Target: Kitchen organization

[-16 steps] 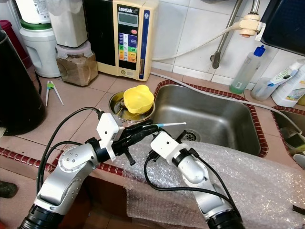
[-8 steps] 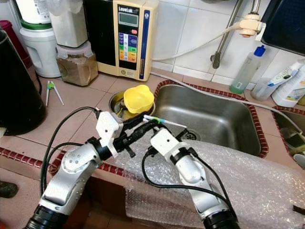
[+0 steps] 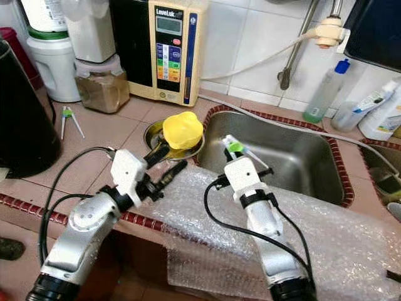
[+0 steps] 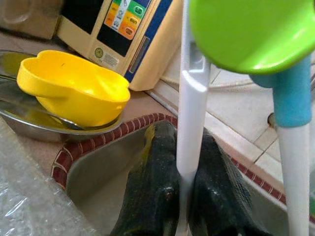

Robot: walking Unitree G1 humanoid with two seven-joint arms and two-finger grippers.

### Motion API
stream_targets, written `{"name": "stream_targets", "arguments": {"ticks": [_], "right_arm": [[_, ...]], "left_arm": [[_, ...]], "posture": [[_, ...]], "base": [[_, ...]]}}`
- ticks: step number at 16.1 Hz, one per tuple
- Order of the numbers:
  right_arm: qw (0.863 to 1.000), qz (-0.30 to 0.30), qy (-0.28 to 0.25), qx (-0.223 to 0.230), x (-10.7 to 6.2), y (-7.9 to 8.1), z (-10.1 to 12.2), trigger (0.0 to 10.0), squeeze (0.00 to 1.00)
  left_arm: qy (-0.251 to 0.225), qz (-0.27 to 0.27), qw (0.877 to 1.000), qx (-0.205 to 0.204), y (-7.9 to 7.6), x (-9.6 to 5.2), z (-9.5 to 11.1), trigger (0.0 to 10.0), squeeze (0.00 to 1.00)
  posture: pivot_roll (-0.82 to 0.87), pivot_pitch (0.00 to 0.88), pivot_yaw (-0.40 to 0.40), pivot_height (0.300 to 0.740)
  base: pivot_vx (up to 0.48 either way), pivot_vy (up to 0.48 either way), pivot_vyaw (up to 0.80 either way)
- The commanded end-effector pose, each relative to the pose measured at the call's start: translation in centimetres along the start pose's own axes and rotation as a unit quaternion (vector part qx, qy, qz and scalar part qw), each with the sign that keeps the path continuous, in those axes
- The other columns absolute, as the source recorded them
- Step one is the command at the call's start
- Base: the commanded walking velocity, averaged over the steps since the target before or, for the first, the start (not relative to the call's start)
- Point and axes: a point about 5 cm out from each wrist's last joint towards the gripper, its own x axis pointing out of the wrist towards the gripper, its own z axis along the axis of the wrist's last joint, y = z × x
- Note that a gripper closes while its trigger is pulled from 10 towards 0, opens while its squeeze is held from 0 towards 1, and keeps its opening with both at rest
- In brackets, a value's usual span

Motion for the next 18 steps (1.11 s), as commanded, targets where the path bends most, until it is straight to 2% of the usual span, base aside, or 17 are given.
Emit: {"name": "stream_targets", "arguments": {"ticks": [1, 5, 7, 9, 10, 11, 12, 13, 14, 15, 16, 17, 18], "right_arm": [[0.999, -0.048, 0.006, 0.007, -0.3, -1.7, -0.3, 0.0, 0.0], [0.997, -0.072, 0.0, 0.041, -0.4, -2.9, -0.2, 0.0, 0.0], [0.996, -0.089, 0.011, 0.019, -0.5, -3.9, -0.6, 0.0, 0.0], [0.994, -0.102, 0.019, 0.015, -0.5, -5.1, -1.0, 0.0, 0.0], [0.994, -0.107, 0.022, 0.016, -0.1, -6.3, -1.1, 0.0, 0.0], [0.994, -0.107, 0.022, 0.017, 0.1, -6.6, -1.1, 0.0, 0.0], [0.994, -0.103, 0.024, 0.025, 0.8, -7.4, -1.2, 2.0, 0.0], [0.994, -0.103, 0.025, 0.029, 0.9, -7.6, -1.2, 2.0, 0.0], [0.994, -0.104, 0.028, 0.032, 1.2, -7.9, -1.3, 3.6, 0.0], [0.993, -0.106, 0.034, 0.037, 1.4, -8.2, -1.5, 6.8, 0.0], [0.992, -0.108, 0.041, 0.046, 1.6, -8.4, -1.8, 9.2, 0.0], [0.991, -0.111, 0.053, 0.057, 1.9, -8.7, -2.1, 10.0, 0.0], [0.989, -0.116, 0.059, 0.072, 2.0, -8.8, -2.4, 10.0, 1.0]], "left_arm": [[0.01, -0.016, 1.0, 0.004, -0.6, 0.1, -0.4, 10.0, 1.0], [0.023, -0.036, 0.999, 0.004, -1.3, -0.1, -0.9, 10.0, 1.0], [0.021, -0.032, 0.999, 0.006, -1.3, -0.1, -1.0, 10.0, 1.0], [0.019, -0.03, 0.999, 0.007, -1.3, -0.1, -0.9, 10.0, 1.0], [0.019, -0.039, 0.999, 0.006, -1.5, -0.1, -0.9, 10.0, 1.0], [0.022, -0.049, 0.999, 0.002, -1.6, -0.1, -0.9, 10.0, 1.0], [0.029, -0.072, 0.997, -0.004, -1.9, -0.1, -0.8, 10.0, 1.0], [0.03, -0.078, 0.996, -0.006, -2.0, -0.2, -0.7, 10.0, 1.0], [0.034, -0.085, 0.996, -0.005, -2.0, -0.2, -0.6, 10.0, 1.0], [0.039, -0.094, 0.995, -0.006, -2.0, -0.2, -0.6, 10.0, 1.0], [0.042, -0.098, 0.994, -0.003, -1.9, -0.3, -0.5, 10.0, 1.0], [0.047, -0.1, 0.994, 0.001, -1.7, -0.4, -0.5, 10.0, 1.0], [0.051, -0.097, 0.994, 0.004, -1.6, -0.4, -0.6, 10.0, 1.0]], "posture": [[0.16, 0.0, -0.07, 0.74], [0.16, 0.0, -0.072, 0.74], [0.16, 0.0, -0.075, 0.74], [0.16, 0.0, -0.074, 0.74], [0.16, 0.0, -0.072, 0.74], [0.16, 0.0, -0.07, 0.74], [0.17, 0.0, -0.068, 0.74], [0.17, 0.0, -0.068, 0.74], [0.17, 0.0, -0.067, 0.74], [0.18, 0.0, -0.066, 0.74], [0.18, 0.0, -0.065, 0.74], [0.18, 0.0, -0.063, 0.74], [0.19, 0.0, -0.06, 0.74]], "base": [[0.0, 0.0, 0.0], [0.0, 0.0, 0.0], [0.0, 0.0, 0.0], [0.0, 0.0, 0.0], [0.0, 0.0, 0.0], [0.0, 0.0, 0.0], [0.0, 0.0, 0.0], [0.0, 0.0, 0.0], [0.0, 0.0, 0.0], [0.0, 0.0, 0.0], [0.0, 0.0, 0.0], [0.0, 0.0, 0.0], [0.0, 0.0, 0.0]]}}
